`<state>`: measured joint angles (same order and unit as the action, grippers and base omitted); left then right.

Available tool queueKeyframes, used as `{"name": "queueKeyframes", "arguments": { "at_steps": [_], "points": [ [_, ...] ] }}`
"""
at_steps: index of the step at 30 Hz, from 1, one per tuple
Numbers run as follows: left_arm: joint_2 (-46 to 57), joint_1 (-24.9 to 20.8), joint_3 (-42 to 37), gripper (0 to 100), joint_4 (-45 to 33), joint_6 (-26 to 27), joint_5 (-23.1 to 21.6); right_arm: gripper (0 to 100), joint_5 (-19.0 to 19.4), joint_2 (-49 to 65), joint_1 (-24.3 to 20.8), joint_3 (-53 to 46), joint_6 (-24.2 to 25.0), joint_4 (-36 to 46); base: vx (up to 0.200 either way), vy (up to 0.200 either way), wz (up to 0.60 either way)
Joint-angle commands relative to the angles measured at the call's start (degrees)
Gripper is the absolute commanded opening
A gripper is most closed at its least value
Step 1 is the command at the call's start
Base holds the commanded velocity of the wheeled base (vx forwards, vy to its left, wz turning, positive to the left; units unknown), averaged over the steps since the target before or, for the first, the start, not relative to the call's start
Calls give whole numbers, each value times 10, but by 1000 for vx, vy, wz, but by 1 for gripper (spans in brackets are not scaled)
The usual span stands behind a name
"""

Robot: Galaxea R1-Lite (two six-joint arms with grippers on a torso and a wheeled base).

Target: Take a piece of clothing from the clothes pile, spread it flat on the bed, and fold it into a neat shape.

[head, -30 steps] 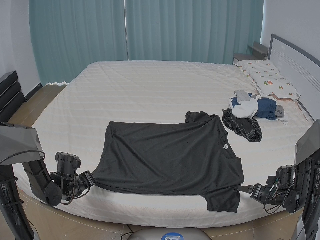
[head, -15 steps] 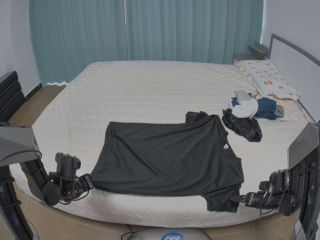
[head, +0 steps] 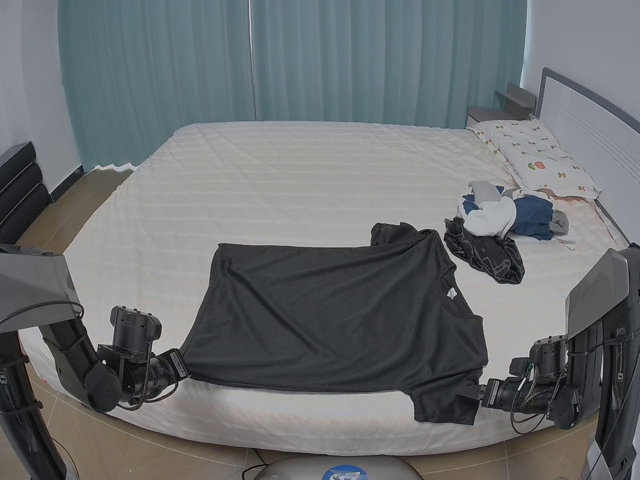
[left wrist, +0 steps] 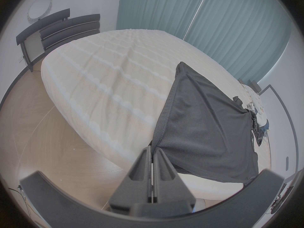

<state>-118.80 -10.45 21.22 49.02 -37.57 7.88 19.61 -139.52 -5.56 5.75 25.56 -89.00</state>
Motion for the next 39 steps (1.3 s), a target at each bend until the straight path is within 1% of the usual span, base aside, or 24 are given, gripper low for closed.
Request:
{"name": "queueKeyframes", "arguments": {
  "at_steps": [1,4,7,8,15,16,19,22,30,33,39],
  "points": [
    [-1,1,-1,0,0,0,0,0,-3,-1,-1,-18,-7,-6,0,0,0],
    [-1,1,-1,0,0,0,0,0,-4,7,1,-46,-20,-6,0,0,0],
    [-1,0,-1,0,0,0,0,0,-4,8,4,-49,-24,-6,0,0,0],
    [-2,0,-1,0,0,0,0,0,-5,9,11,-58,-40,-6,0,0,0],
    [-1,1,-3,0,-2,0,0,0,-9,22,32,-58,-46,10,0,0,0],
    [-1,1,-4,0,-2,1,0,0,-9,33,38,-58,-55,41,0,0,0],
    [-2,0,-8,0,-3,6,1,0,-7,65,52,-58,-116,132,0,0,0],
    [-6,1,-16,0,-3,24,1,0,-5,81,58,-58,-155,187,0,0,0],
    [-18,0,-29,0,-4,55,7,0,-3,106,54,-58,-181,258,0,0,0],
    [-19,0,-41,0,-4,71,7,0,-3,118,52,-58,-206,290,0,0,0],
    [-18,0,-44,0,-28,78,8,0,-3,138,49,-58,-228,332,0,0,0]
  ]
}}
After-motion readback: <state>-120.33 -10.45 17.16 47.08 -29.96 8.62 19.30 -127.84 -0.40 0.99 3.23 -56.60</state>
